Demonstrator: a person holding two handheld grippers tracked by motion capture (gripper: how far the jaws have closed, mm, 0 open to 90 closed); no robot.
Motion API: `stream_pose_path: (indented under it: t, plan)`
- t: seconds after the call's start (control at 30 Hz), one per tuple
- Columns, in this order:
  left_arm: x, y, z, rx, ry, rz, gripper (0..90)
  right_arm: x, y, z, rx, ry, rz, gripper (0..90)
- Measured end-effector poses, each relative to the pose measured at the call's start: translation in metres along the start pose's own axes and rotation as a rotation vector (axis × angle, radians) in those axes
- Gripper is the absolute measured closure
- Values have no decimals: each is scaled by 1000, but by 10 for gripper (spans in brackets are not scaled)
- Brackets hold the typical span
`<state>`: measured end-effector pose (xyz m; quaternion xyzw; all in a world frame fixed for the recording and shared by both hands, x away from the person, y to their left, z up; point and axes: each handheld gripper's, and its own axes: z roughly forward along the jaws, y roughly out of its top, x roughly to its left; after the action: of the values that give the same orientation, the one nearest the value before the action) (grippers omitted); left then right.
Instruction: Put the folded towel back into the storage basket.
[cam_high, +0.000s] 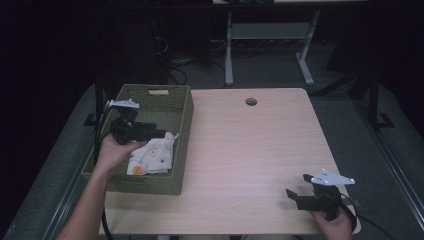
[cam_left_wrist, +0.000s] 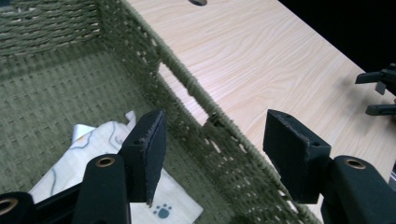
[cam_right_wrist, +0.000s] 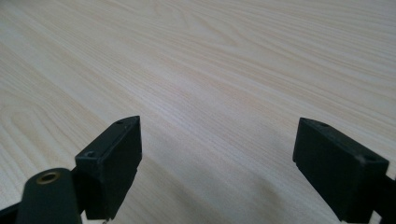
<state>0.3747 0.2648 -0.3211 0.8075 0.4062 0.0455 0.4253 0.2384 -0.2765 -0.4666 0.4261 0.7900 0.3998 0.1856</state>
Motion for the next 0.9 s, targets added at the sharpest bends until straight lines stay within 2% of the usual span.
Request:
stream_pose_path:
  t: [0.37, 0.9]
  plan:
    - [-19, 4, 9, 4, -15, 39, 370, 0, 0, -1, -4, 1, 4, 152]
    - [-32, 8, 19, 3, -38, 53, 351, -1, 1, -2, -8, -5, 4, 152]
